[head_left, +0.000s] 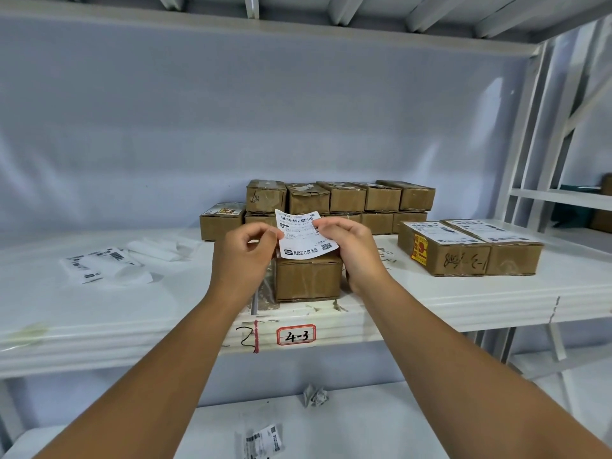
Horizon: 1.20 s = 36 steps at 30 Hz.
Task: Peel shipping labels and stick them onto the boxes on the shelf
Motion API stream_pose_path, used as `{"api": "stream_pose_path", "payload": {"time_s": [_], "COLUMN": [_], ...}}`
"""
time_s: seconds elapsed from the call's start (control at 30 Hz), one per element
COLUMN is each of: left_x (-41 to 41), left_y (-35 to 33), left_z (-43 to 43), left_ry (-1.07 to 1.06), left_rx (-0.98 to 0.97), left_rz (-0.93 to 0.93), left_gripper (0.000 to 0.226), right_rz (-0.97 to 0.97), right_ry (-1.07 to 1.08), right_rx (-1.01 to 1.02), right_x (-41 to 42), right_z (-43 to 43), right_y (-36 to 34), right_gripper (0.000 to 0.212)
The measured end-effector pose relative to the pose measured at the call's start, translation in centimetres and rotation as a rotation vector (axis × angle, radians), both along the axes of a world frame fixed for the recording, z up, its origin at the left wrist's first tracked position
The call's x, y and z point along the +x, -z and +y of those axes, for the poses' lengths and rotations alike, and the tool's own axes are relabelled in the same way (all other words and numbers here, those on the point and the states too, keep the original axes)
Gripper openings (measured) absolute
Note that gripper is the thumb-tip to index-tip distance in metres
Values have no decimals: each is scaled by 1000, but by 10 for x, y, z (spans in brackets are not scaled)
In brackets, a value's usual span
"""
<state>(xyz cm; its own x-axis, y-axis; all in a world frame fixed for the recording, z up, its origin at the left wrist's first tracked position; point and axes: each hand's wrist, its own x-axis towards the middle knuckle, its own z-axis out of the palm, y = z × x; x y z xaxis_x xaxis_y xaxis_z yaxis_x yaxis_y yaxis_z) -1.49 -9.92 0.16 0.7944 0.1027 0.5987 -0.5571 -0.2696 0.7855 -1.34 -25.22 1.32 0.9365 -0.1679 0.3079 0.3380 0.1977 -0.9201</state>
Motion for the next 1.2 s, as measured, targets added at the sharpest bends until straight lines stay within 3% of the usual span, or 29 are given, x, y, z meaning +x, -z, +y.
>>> {"api": "stream_pose_path", "payload": {"time_s": [0.7,1.2], "left_x": [1,4], "left_y": [1,1], "left_z": [1,5], "left_ry": [-40,39], "left_rx": [100,102], "left_rz": [0,30], "left_gripper": [6,15], "right_rz": [21,47], "right_ry": [8,-26], "right_rx": [-30,-59], "right_x": [1,5], "right_z": [0,1], "right_y": [1,4], "right_gripper": [22,22]}}
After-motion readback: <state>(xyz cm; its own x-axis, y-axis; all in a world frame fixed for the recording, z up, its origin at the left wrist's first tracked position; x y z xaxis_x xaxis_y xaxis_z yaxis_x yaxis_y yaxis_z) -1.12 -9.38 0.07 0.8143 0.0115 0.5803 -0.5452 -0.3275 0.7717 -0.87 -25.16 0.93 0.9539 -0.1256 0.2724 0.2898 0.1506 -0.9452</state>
